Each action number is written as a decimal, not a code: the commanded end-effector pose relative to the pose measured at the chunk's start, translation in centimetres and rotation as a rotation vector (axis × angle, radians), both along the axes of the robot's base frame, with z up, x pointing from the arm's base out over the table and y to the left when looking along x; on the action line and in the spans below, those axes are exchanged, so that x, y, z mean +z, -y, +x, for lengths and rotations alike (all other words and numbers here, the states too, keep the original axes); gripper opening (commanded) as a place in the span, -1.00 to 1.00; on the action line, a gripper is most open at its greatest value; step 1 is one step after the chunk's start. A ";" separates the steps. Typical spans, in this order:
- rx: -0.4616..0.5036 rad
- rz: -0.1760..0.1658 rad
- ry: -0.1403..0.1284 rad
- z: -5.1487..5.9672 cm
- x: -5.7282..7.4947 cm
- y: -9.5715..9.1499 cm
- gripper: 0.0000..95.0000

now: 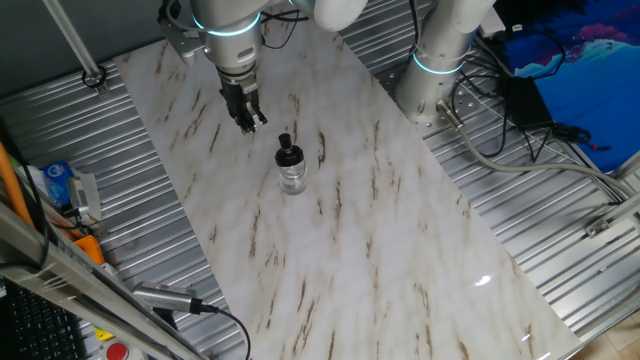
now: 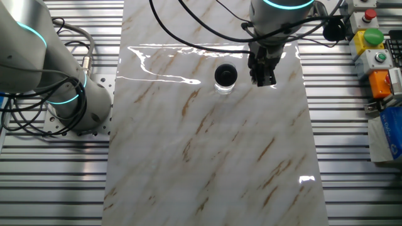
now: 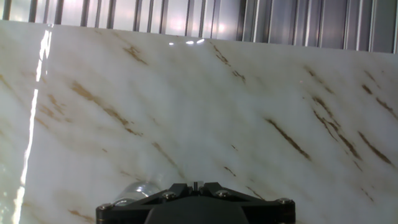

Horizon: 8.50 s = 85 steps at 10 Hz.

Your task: Screw the lid onto the jar

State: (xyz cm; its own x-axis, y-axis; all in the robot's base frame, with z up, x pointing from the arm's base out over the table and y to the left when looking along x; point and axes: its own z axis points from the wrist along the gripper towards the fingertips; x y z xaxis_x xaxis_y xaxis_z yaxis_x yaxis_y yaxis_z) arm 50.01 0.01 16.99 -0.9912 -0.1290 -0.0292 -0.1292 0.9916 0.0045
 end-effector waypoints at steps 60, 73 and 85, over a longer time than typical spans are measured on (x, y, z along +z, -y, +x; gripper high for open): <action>0.760 0.093 0.058 -7.1 -2.4 -3.1 -0.20; 0.909 0.079 0.170 -6.9 -2.8 -3.2 -0.60; 0.864 0.087 0.192 -6.7 -2.3 -3.7 -1.00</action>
State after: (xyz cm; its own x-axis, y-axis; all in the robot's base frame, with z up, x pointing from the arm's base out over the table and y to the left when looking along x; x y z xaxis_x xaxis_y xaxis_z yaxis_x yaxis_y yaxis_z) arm 43.28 3.74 14.82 -0.5268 -0.8183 -0.2299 -0.8377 0.5456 -0.0225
